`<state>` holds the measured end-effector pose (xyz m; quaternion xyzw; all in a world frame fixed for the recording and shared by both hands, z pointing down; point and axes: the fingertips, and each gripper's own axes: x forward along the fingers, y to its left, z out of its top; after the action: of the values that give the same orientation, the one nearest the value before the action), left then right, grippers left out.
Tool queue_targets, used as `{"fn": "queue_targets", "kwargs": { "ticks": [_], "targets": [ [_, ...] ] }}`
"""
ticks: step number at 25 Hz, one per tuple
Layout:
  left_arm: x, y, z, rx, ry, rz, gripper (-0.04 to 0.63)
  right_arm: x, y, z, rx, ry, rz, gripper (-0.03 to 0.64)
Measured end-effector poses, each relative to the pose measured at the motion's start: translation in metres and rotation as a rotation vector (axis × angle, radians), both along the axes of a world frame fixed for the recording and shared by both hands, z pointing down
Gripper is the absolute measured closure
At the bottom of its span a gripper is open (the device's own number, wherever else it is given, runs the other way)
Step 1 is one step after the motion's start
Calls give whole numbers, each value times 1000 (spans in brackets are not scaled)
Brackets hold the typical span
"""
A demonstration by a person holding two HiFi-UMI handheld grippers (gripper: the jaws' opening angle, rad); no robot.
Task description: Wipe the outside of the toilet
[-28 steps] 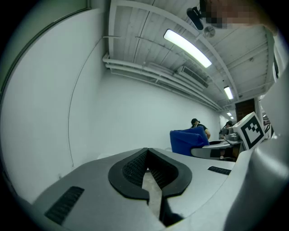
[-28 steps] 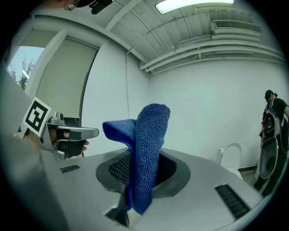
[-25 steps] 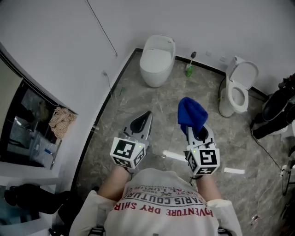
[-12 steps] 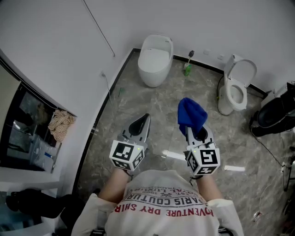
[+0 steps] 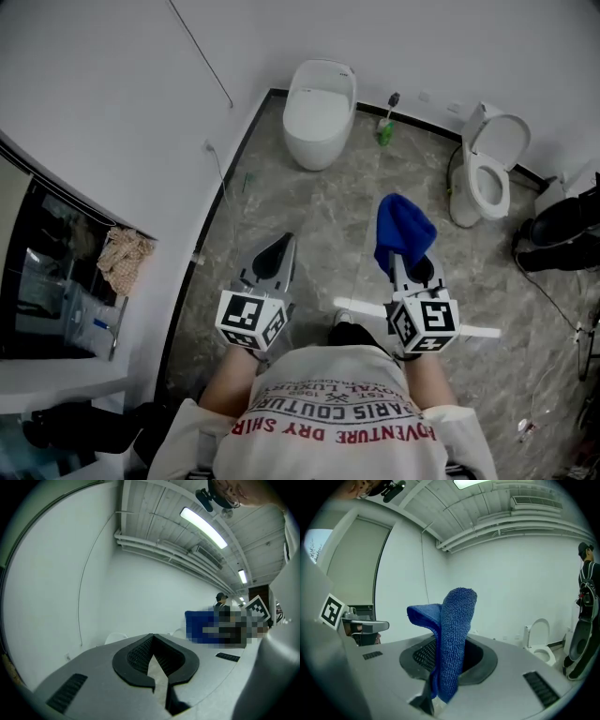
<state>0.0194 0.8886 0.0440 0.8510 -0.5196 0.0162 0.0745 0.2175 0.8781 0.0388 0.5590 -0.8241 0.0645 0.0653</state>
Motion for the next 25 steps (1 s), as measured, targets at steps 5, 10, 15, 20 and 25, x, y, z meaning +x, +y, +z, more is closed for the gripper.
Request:
{"fn": "queue_targets", "kwargs": {
  "ticks": [5,10,15,20,25],
  "targets": [
    [4,-60,7,12,-15,-17,589,14,-70,8,3,-6,1,540],
    [16,-162,8,19,-49,-67,589,37,-180,8,5,-37,-8,540],
    [41,-282,-9,32,-14,-89,589,69,-302,3,-1,-56,-14,540],
    [52,-377,-17,51,5,-113,589,79,-406,-1,-4,-40,-55,540],
    [38,-463,-6,32,-10,-134,589,58,-491,10,-22,-27,-116,540]
  ]
}}
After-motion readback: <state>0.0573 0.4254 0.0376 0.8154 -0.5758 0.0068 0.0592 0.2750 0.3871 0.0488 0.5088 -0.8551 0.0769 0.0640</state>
